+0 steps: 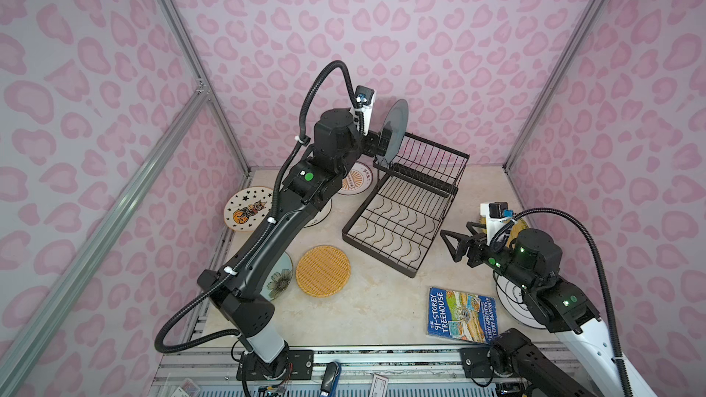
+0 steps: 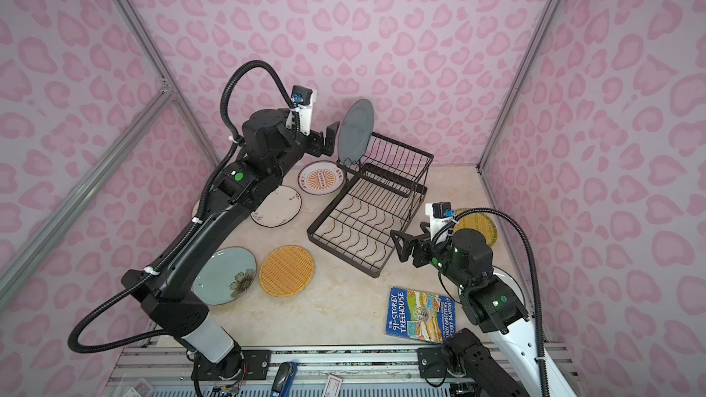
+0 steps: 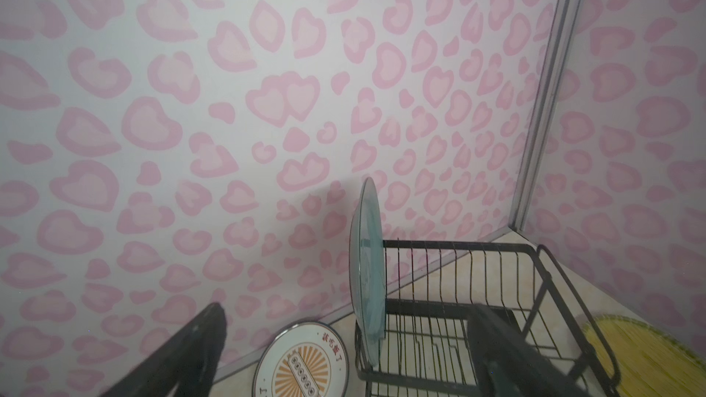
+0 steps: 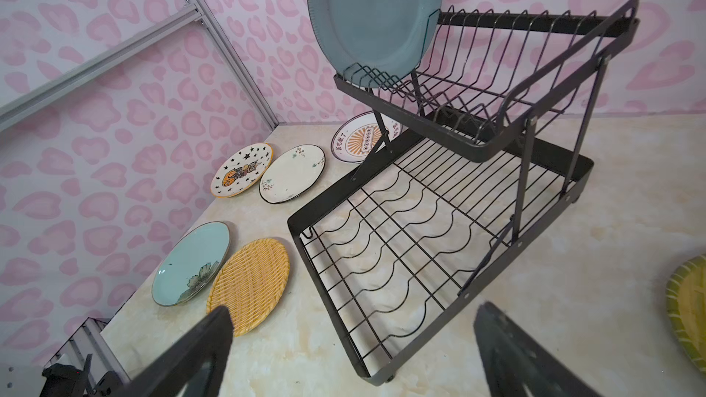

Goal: Load the plates into the dish rack
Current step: 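Open the left gripper and draw it back toward the robot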

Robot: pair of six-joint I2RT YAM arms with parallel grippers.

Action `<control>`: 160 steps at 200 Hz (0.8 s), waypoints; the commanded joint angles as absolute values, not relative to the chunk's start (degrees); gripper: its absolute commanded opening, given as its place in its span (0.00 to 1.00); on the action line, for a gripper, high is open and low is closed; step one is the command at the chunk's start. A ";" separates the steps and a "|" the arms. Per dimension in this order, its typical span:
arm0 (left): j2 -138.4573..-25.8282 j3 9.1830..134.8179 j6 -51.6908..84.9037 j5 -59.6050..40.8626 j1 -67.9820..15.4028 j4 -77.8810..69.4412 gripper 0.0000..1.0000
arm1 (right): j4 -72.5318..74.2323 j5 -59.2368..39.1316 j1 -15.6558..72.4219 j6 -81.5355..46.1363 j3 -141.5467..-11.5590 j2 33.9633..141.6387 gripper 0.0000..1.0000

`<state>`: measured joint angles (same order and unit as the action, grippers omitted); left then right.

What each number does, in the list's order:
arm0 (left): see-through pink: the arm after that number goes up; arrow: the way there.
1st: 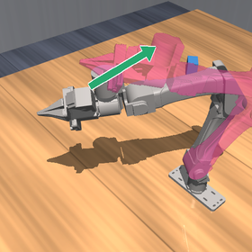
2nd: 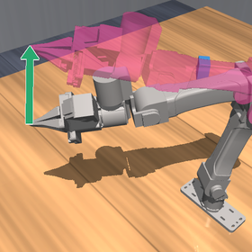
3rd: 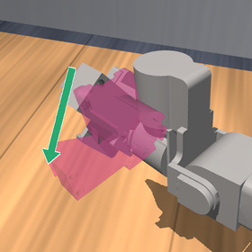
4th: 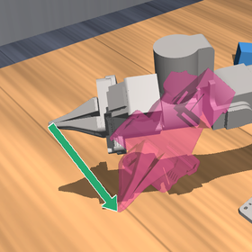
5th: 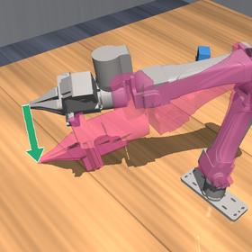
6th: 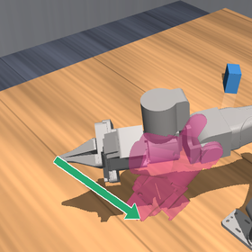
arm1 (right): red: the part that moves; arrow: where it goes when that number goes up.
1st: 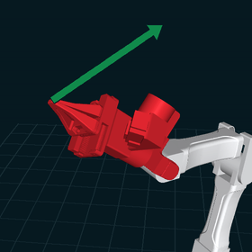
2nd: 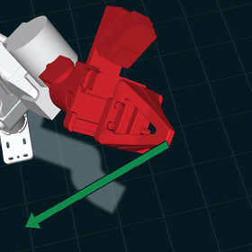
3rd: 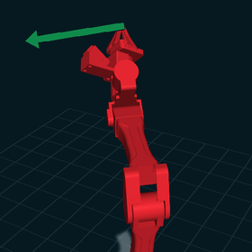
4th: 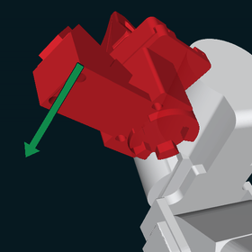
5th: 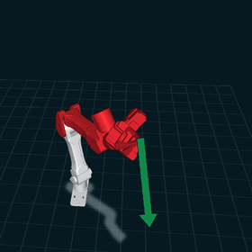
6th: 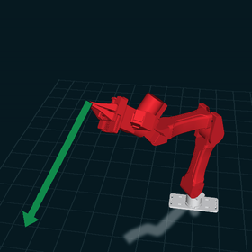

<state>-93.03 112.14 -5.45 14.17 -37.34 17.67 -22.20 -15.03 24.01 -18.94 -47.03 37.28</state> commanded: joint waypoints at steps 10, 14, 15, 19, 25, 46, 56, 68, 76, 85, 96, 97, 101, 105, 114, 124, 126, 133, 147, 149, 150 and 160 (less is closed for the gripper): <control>-84.30 101.33 0.40 10.73 -36.83 18.18 0.97 | -20.60 -15.20 24.06 -19.80 -47.03 37.70 0.98; -82.96 99.62 1.07 10.65 -36.68 18.48 0.97 | -20.40 -15.21 24.07 -19.94 -46.94 37.77 0.98; -82.61 99.12 1.24 10.68 -36.67 18.51 0.97 | -20.35 -15.21 24.08 -19.95 -46.89 37.74 0.98; -81.17 97.67 1.78 10.79 -36.59 18.81 0.97 | -20.08 -15.21 24.06 -20.03 -46.78 37.71 0.99; -79.02 94.91 2.60 10.99 -36.48 19.31 0.97 | -19.66 -15.12 24.06 -20.10 -46.61 37.64 0.98; -70.77 85.44 6.10 10.00 -35.42 21.14 0.97 | -18.23 -15.11 24.07 -20.08 -46.10 37.30 0.99; -67.24 81.59 7.86 10.63 -34.99 23.36 0.97 | -17.74 -15.33 24.08 -19.91 -45.97 37.52 0.99; -63.17 76.70 11.53 11.18 -33.72 25.90 0.97 | -16.56 -16.36 24.08 -19.99 -45.56 38.01 0.99; -60.59 73.02 14.07 10.19 -32.71 27.25 0.97 | -15.52 -17.12 24.07 -20.14 -45.11 38.38 0.99; -57.92 69.56 16.88 8.69 -31.04 28.40 0.97 | -14.15 -17.85 24.13 -20.27 -44.52 38.73 0.99; -55.61 65.46 21.09 5.84 -28.32 29.63 0.97 | -12.82 -18.43 24.33 -20.44 -43.96 39.19 0.99; -55.40 65.12 21.45 5.69 -27.91 29.71 0.97 | -12.74 -18.44 24.34 -20.46 -43.91 39.24 0.99; -54.84 63.92 22.83 4.14 -26.60 30.16 0.97 | -12.22 -18.57 24.34 -20.52 -43.79 39.44 0.99; -54.39 62.83 24.20 2.66 -25.53 30.42 0.97 | -11.91 -18.55 24.43 -20.51 -43.66 39.66 0.99; -53.80 60.44 26.34 -0.19 -22.93 30.96 0.97 | -11.47 -18.66 24.42 -20.48 -43.51 40.21 0.98; -53.37 57.88 28.19 -2.03 -20.97 31.02 0.97 | -11.37 -18.85 24.50 -20.39 -43.49 40.49 0.98; -53.27 57.25 28.41 -2.51 -20.51 30.96 0.97 | -11.39 -18.84 24.45 -20.35 -43.50 40.51 0.98; -53.17 55.35 29.22 -4.45 -19.47 29.98 0.97 | -11.42 -18.73 24.48 -20.38 -43.39 40.52 0.99; -53.56 52.45 29.91 -6.20 -18.47 28.49 0.97 | -12.94 -16.73 24.44 -20.26 -43.13 40.19 0.98; -53.71 52.29 29.96 -6.16 -18.39 28.48 0.97 | -13.34 -16.11 24.43 -20.18 -43.13 40.11 0.98; -53.75 52.16 30.01 -6.11 -18.38 28.48 0.97 | -13.62 -15.79 24.43 -20.15 -43.14 40.09 0.99; -54.47 50.83 30.36 -6.61 -18.16 27.75 0.97 | -16.53 -12.59 23.80 -20.34 -43.76 40.34 0.98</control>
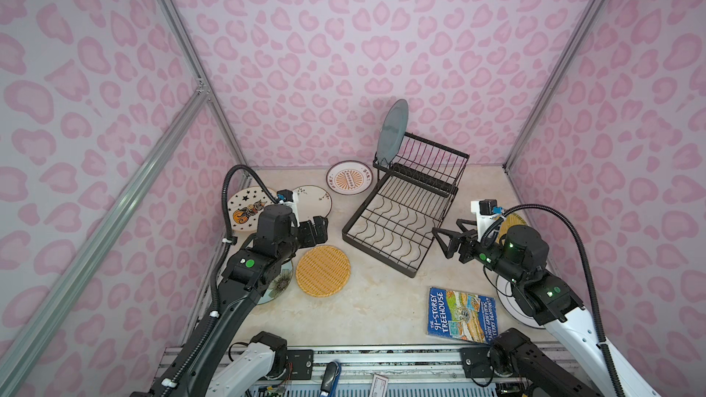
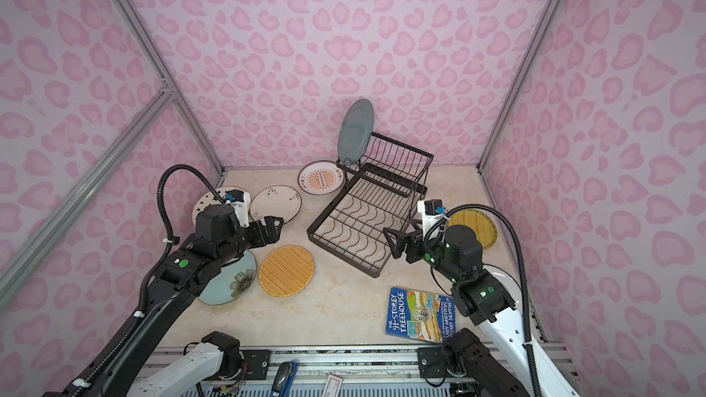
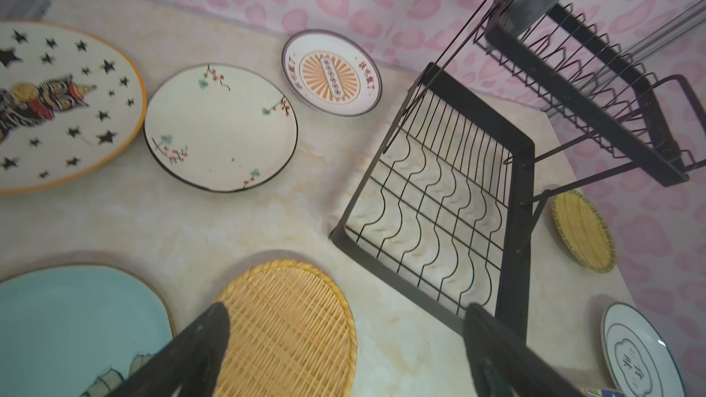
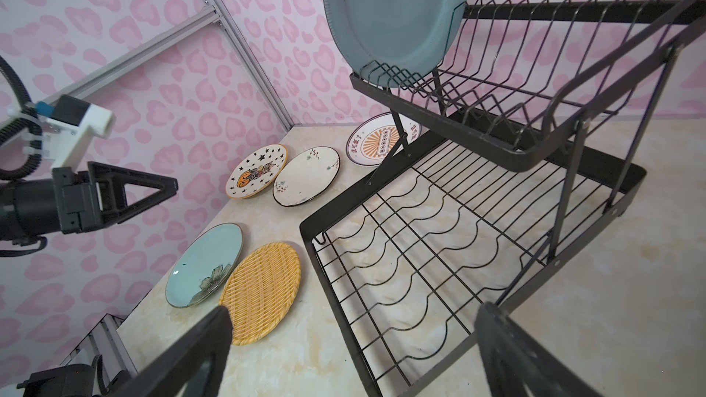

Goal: Load the plates into the dish rack
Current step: 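Open the left gripper and draw it back toward the robot, then reach the right gripper to the green-rimmed woven mat by the wall and grasp it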

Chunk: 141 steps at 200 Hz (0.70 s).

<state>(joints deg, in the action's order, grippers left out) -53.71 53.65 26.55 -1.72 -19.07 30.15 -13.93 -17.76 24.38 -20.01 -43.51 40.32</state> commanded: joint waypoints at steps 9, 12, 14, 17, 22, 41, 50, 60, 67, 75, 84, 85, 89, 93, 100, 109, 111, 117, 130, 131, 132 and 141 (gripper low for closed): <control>-54.83 49.61 30.34 -8.74 -18.03 26.04 0.97 | -20.39 -10.06 22.19 -21.26 -44.67 40.72 0.97; -54.81 49.27 30.32 -9.52 -18.02 25.37 0.97 | -21.95 -8.54 21.46 -22.20 -45.12 40.60 0.97; -54.79 49.01 30.32 -10.03 -18.02 24.91 0.97 | -22.93 -7.89 20.88 -22.84 -45.27 40.54 0.96; -54.72 48.70 30.37 -10.78 -18.02 24.25 0.97 | -23.81 -6.55 20.00 -23.91 -45.36 40.08 0.96; -54.44 48.27 30.41 -11.84 -18.02 23.16 0.97 | -25.12 -5.16 17.99 -25.15 -45.06 39.02 0.96; -53.27 47.12 29.73 -13.12 -18.02 20.44 0.97 | -26.54 -5.56 7.04 -29.10 -43.33 33.54 0.96; -52.97 46.92 29.16 -13.24 -18.02 19.85 0.97 | -27.46 -7.77 0.54 -31.05 -43.20 32.37 0.96; -53.00 46.93 28.44 -14.11 -18.02 19.36 0.97 | -29.53 -6.38 -2.98 -32.36 -44.01 33.02 0.95; -53.13 47.01 28.10 -15.01 -18.02 18.94 0.97 | -29.59 -5.34 -4.04 -33.01 -44.29 33.90 0.95; -53.19 46.93 27.88 -16.16 -18.02 18.33 0.97 | -28.58 -5.25 -6.28 -34.61 -43.84 34.78 0.94; -53.35 46.83 28.11 -17.43 -18.02 17.37 0.97 | -26.34 -6.19 -10.38 -36.89 -42.33 35.62 0.94; -53.35 46.79 28.12 -17.59 -18.02 17.30 0.97 | -26.05 -6.57 -10.95 -37.21 -42.17 35.69 0.94; -53.43 46.84 28.12 -18.28 -18.02 16.92 0.97 | -24.77 -7.82 -12.69 -38.45 -41.35 36.09 0.94; -53.48 46.85 28.10 -19.06 -18.06 16.59 0.97 | -23.52 -8.99 -15.13 -39.78 -40.46 36.63 0.93; -53.49 46.87 27.96 -20.46 -18.02 16.20 0.97 | -21.52 -9.77 -17.41 -41.11 -39.42 37.76 0.93; -53.45 46.89 27.57 -21.88 -18.02 15.61 0.97 | -18.43 -9.40 -19.60 -42.24 -38.05 39.42 0.93; -53.40 46.88 27.41 -22.15 -18.02 15.53 0.97 | -17.59 -9.27 -20.08 -42.47 -37.70 39.85 0.93; -53.17 46.90 26.97 -22.81 -18.02 15.32 0.97 | -15.63 -9.30 -22.05 -43.11 -36.60 41.48 0.92; -52.76 46.87 25.73 -23.68 -18.08 15.13 0.97 | -10.57 -11.63 -27.12 -44.48 -34.62 45.89 0.91; -52.70 46.90 25.56 -23.70 -18.05 15.12 0.97 | -10.34 -11.79 -27.32 -44.57 -34.45 46.32 0.91; -52.67 46.87 25.39 -23.80 -18.03 15.12 0.97 | -10.05 -11.87 -27.72 -44.69 -34.32 46.72 0.90; -52.22 46.69 24.33 -24.35 -18.04 14.93 0.97 | -7.36 -12.30 -30.39 -45.44 -33.55 50.23 0.89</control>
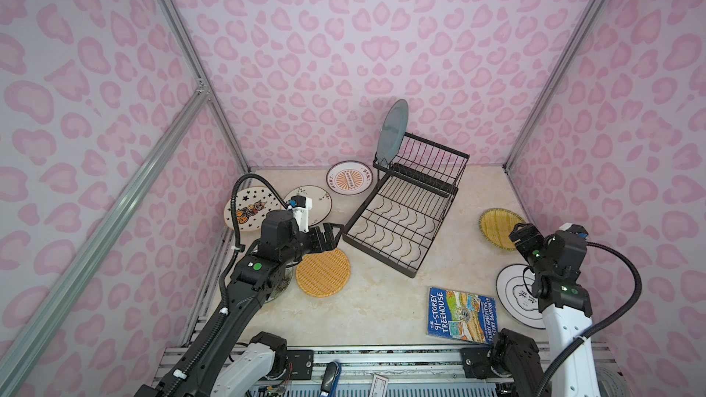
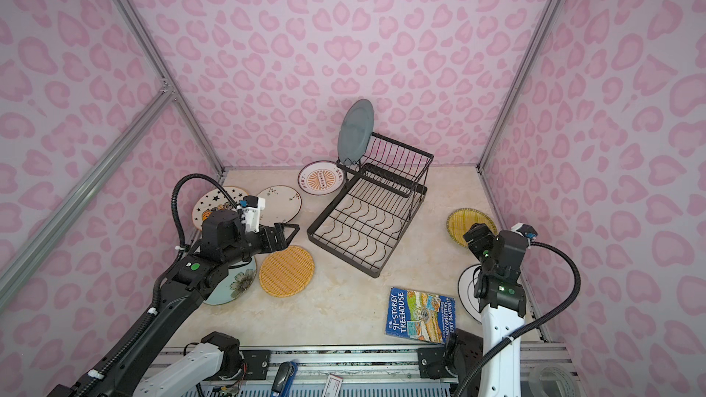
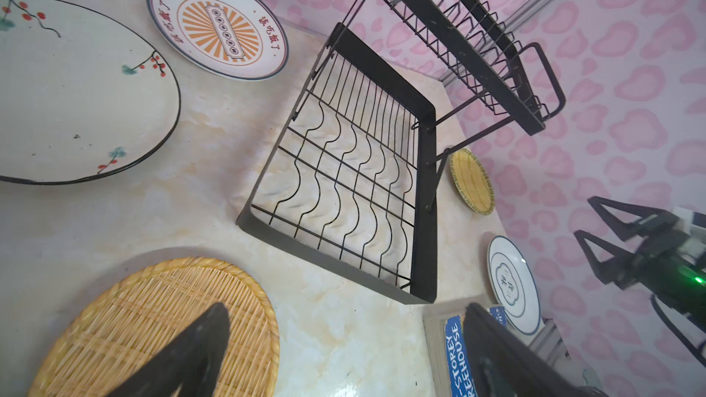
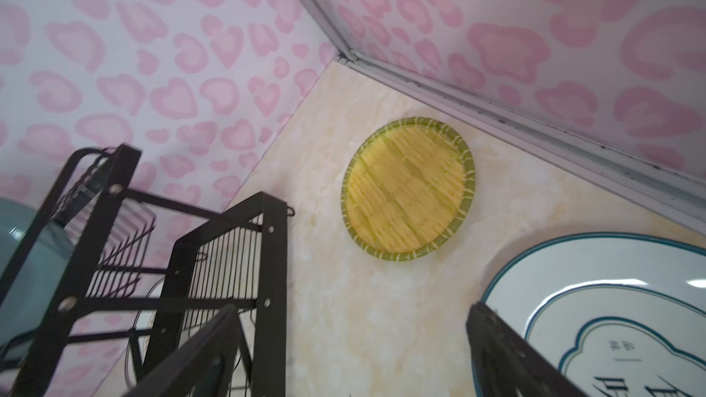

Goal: Load the plates into the dish rack
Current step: 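Reach the right gripper to the green-rimmed woven mat by the wall and grasp it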

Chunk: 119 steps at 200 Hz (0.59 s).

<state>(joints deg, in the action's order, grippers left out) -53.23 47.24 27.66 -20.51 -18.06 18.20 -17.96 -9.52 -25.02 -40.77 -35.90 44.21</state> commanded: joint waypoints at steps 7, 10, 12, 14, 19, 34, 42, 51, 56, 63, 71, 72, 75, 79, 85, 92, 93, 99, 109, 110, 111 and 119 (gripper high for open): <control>-51.85 46.36 23.72 -24.66 -18.02 14.61 0.97 | -5.33 -12.35 -31.90 -45.74 -32.93 53.00 0.88; -51.72 46.19 23.54 -24.86 -18.02 14.48 0.97 | -4.29 -12.27 -32.43 -45.78 -32.79 53.95 0.88; -51.65 46.07 23.42 -25.08 -18.02 14.40 0.97 | -3.56 -12.08 -32.74 -45.75 -32.61 54.86 0.88; -51.56 45.93 23.35 -25.28 -18.06 14.24 0.97 | -2.87 -11.94 -32.99 -45.67 -32.61 55.68 0.88; -51.29 45.72 23.28 -25.81 -18.02 13.68 0.97 | -1.48 -11.33 -33.47 -45.47 -32.23 57.63 0.88; -51.02 44.68 23.27 -27.57 -18.02 12.21 0.97 | 2.26 -10.31 -34.25 -45.69 -32.27 63.15 0.89; -50.90 44.31 23.40 -28.43 -18.02 11.64 0.97 | 4.58 -10.62 -34.28 -45.30 -32.48 66.08 0.89; -50.71 43.83 23.38 -29.56 -18.02 10.97 0.97 | 5.75 -11.02 -34.39 -45.69 -33.43 69.35 0.89; -50.56 43.55 23.38 -29.87 -18.02 10.51 0.97 | 6.20 -11.76 -34.59 -45.42 -34.01 71.06 0.89; -50.24 43.27 23.38 -30.25 -18.06 10.12 0.97 | 6.99 -13.18 -34.87 -44.01 -35.00 73.14 0.89; -50.02 43.15 23.30 -30.24 -18.36 9.92 0.97 | 7.46 -13.96 -34.89 -42.96 -36.21 75.35 0.89; -49.97 43.15 23.25 -30.24 -18.36 9.93 0.97 | 7.51 -14.10 -34.89 -42.93 -36.30 75.64 0.89; -49.84 43.08 23.17 -30.16 -18.37 9.88 0.97 | 7.77 -14.42 -34.85 -42.85 -36.77 76.48 0.89; -49.64 42.94 23.00 -30.15 -18.57 9.83 0.97 | 8.27 -14.80 -34.96 -42.74 -37.26 77.72 0.89; -49.50 42.88 22.68 -30.15 -18.78 9.80 0.97 | 9.00 -15.88 -35.05 -42.48 -37.81 79.53 0.89; -49.26 42.67 22.35 -30.27 -19.12 9.79 0.97 | 9.22 -16.91 -35.20 -42.05 -38.69 81.63 0.88; -49.20 42.69 22.29 -30.25 -19.14 9.77 0.97 | 9.23 -17.20 -35.22 -41.99 -38.81 81.95 0.88; -49.01 42.63 22.09 -30.37 -19.32 9.72 0.97 | 9.53 -18.40 -35.41 -41.78 -39.49 83.45 0.88; -48.62 42.39 21.93 -30.79 -19.59 9.55 0.97 | 10.70 -19.90 -35.50 -41.24 -40.29 85.78 0.88; -48.61 42.37 21.91 -30.82 -19.60 9.52 0.97 | 10.80 -19.97 -35.51 -41.18 -40.32 86.00 0.88; -48.56 42.33 21.90 -30.88 -19.60 9.51 0.97 | 10.85 -20.09 -35.51 -41.16 -40.46 86.20 0.88; -48.14 42.03 21.80 -31.42 -19.78 9.30 0.97 | 11.60 -21.27 -35.60 -40.70 -40.83 87.77 0.88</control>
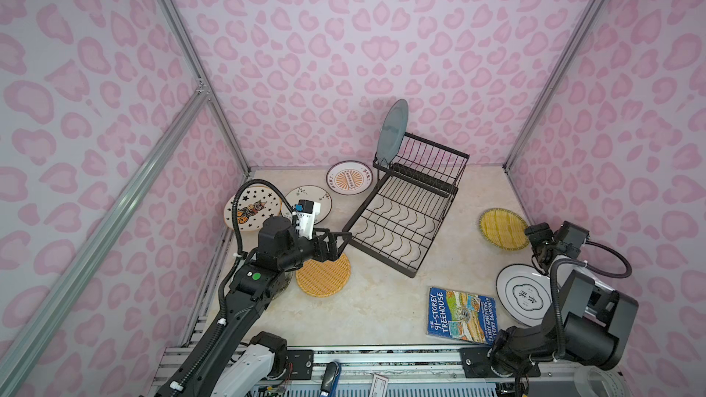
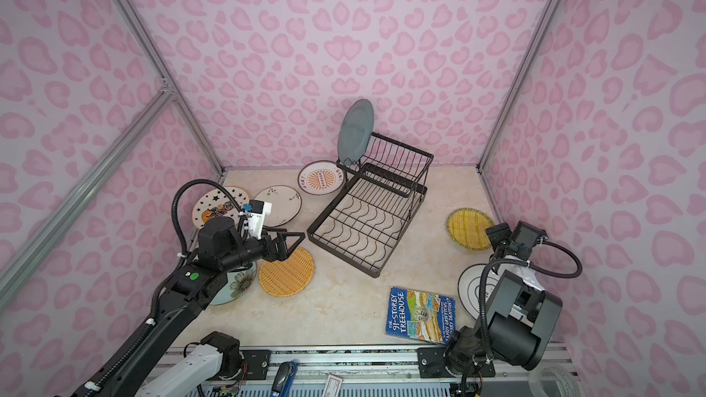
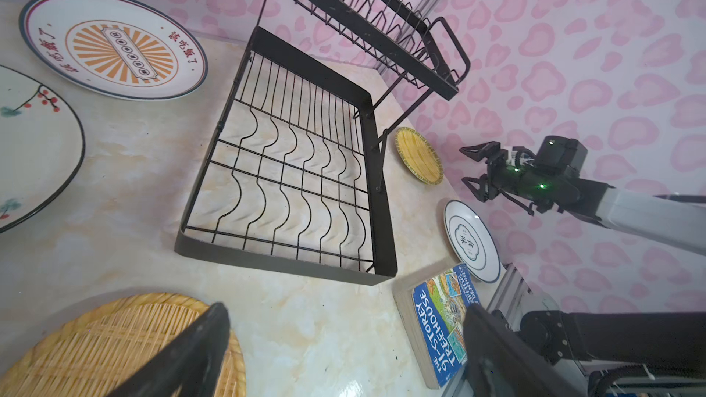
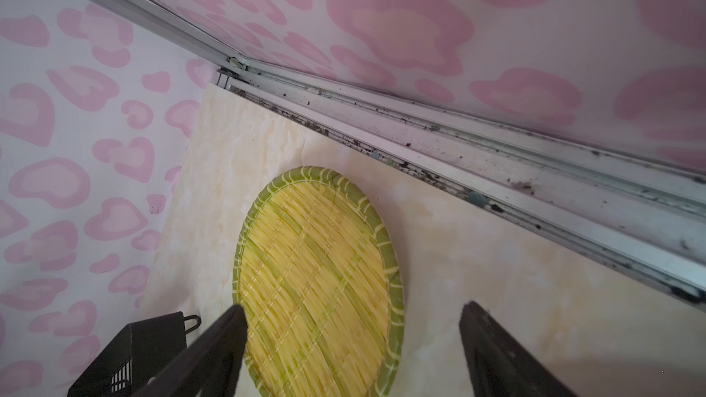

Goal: Load the plates into the dish rack
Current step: 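Reach the right gripper to the green-rimmed woven mat by the wall and grasp it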

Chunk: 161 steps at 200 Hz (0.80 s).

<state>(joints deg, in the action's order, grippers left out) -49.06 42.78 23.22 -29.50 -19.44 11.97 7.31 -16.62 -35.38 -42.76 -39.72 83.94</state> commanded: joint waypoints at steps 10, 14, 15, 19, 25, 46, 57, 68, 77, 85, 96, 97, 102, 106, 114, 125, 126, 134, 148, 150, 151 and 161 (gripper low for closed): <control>-47.73 41.80 21.61 -32.04 -20.02 8.92 0.97 | 12.10 -22.74 -35.60 -40.24 -41.42 89.61 0.87; -47.48 41.73 21.54 -32.28 -19.96 8.81 0.97 | 12.28 -23.26 -35.68 -40.09 -41.63 90.22 0.87; -47.47 41.65 21.49 -32.31 -19.95 8.75 0.97 | 12.34 -23.45 -35.68 -40.09 -41.65 90.37 0.87; -47.27 41.53 21.54 -32.64 -20.02 8.50 0.97 | 12.47 -23.91 -35.71 -40.08 -41.70 90.79 0.87; -46.99 41.49 21.45 -33.14 -20.05 8.30 0.97 | 13.14 -24.38 -35.84 -40.05 -41.57 91.36 0.87; -46.07 41.27 21.27 -35.69 -20.12 7.05 0.97 | 15.03 -27.01 -36.27 -39.37 -41.95 93.92 0.87; -45.66 40.99 21.43 -37.53 -20.13 6.09 0.97 | 16.64 -28.61 -36.53 -39.83 -42.01 95.39 0.86; -45.48 40.55 21.83 -39.04 -20.21 4.98 0.97 | 18.80 -30.23 -36.74 -40.43 -41.67 96.64 0.85; -45.39 40.36 21.97 -39.67 -20.33 4.61 0.97 | 20.10 -31.52 -36.74 -40.88 -41.62 97.56 0.84; -45.35 40.42 21.91 -39.84 -20.31 4.62 0.97 | 21.32 -32.73 -36.74 -41.43 -41.50 98.55 0.83; -45.07 40.40 21.72 -39.51 -20.35 4.76 0.97 | 23.13 -34.33 -36.78 -42.36 -41.45 99.87 0.81; -45.08 40.42 21.67 -39.44 -20.32 4.84 0.97 | 23.34 -34.43 -36.80 -42.45 -41.42 99.99 0.81; -44.97 40.42 21.59 -39.30 -20.35 4.93 0.97 | 24.15 -35.30 -36.83 -42.96 -41.38 100.74 0.79; -44.87 40.41 21.54 -39.21 -20.31 4.94 0.97 | 24.79 -36.02 -36.79 -43.30 -41.45 101.31 0.78; -44.65 40.38 21.45 -39.03 -20.38 4.98 0.97 | 26.04 -37.12 -36.81 -44.12 -41.27 102.17 0.76; -44.39 40.33 21.36 -38.94 -20.30 4.98 0.97 | 27.90 -38.33 -36.75 -45.09 -40.96 103.22 0.72; -44.35 40.33 21.31 -38.94 -20.39 4.95 0.97 | 27.92 -38.37 -36.79 -45.14 -40.91 103.29 0.71; -44.29 40.26 21.20 -38.78 -20.31 5.00 0.97 | 28.08 -38.57 -36.75 -45.26 -40.80 103.68 0.70; -44.20 40.42 21.01 -38.66 -20.35 5.31 0.97 | 28.58 -38.71 -36.79 -45.47 -40.41 104.23 0.66; -44.14 40.43 21.03 -38.60 -20.31 5.28 0.97 | 28.68 -38.79 -36.80 -45.56 -40.45 104.30 0.66; -44.13 40.47 20.97 -38.59 -20.31 5.32 0.97 | 28.71 -38.82 -36.81 -45.59 -40.39 104.31 0.65; -43.95 40.56 20.83 -38.51 -20.30 5.38 0.97 | 28.90 -39.52 -36.78 -46.00 -40.59 104.96 0.60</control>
